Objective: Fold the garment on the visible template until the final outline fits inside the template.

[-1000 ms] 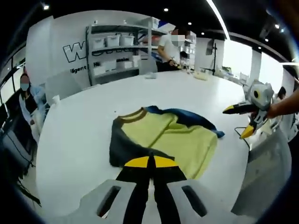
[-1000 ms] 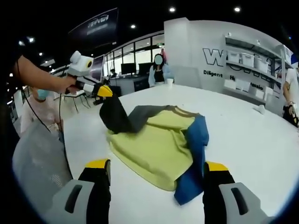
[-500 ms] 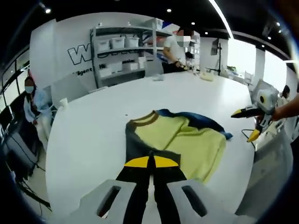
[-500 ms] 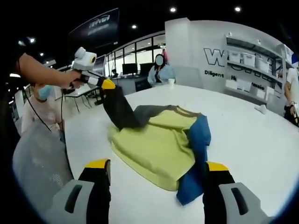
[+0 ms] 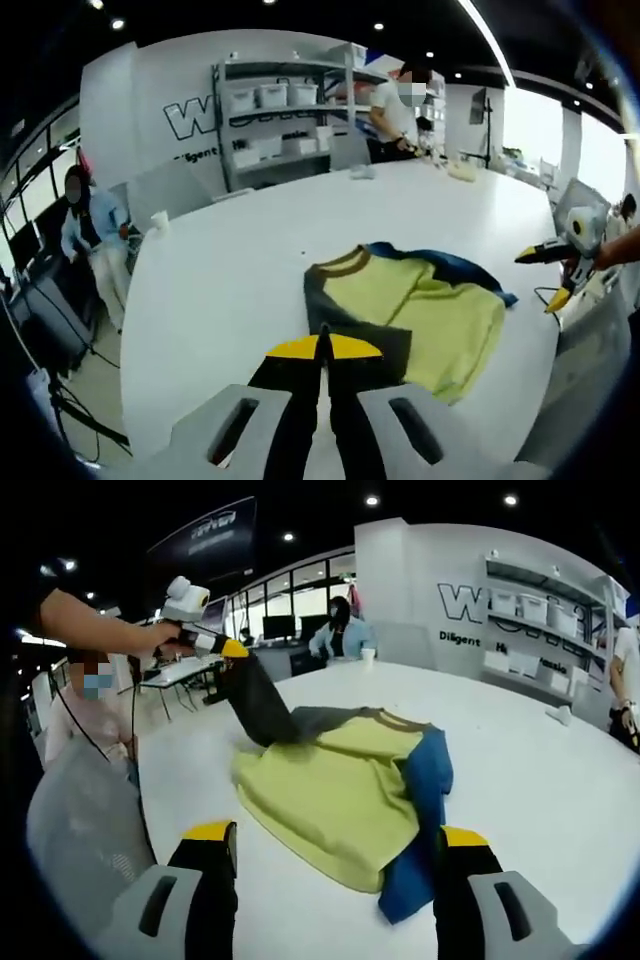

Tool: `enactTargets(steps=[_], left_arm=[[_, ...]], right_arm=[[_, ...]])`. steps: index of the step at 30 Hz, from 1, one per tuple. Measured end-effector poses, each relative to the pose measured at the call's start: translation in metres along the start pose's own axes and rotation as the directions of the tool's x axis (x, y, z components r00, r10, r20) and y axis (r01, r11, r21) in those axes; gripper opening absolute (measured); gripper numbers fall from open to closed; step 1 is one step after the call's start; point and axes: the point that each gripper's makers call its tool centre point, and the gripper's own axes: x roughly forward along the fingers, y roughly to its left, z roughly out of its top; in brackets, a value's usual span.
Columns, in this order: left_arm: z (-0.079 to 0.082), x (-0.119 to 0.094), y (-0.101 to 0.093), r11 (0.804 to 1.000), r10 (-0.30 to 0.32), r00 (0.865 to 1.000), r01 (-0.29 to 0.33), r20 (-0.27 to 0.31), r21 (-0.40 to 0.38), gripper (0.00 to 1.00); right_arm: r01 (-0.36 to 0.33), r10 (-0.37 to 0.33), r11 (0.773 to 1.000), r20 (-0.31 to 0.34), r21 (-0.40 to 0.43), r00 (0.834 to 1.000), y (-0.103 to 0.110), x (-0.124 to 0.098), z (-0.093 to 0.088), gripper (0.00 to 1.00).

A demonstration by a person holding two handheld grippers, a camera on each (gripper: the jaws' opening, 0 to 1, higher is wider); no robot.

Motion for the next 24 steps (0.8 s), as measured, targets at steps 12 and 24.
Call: enactTargets(steps=[12,24], left_arm=[[-0.005,-0.014,0.045,0.996,0.083,0.997,-0.083,-0.008,-0.033,0.04],[-0.01,-0.033,0.073,0.982,0.153,0.988,-0.152,0.001,-0.108,0.03]], right_arm=[[0.0,0.0,1.0,-0.002,-0.001,1.0,0.001,0.001,0.002,0.78],[-0.01,0.01,1.0,-0.004,0.005,1.0,0.007,0.005,0.0,0.79]])
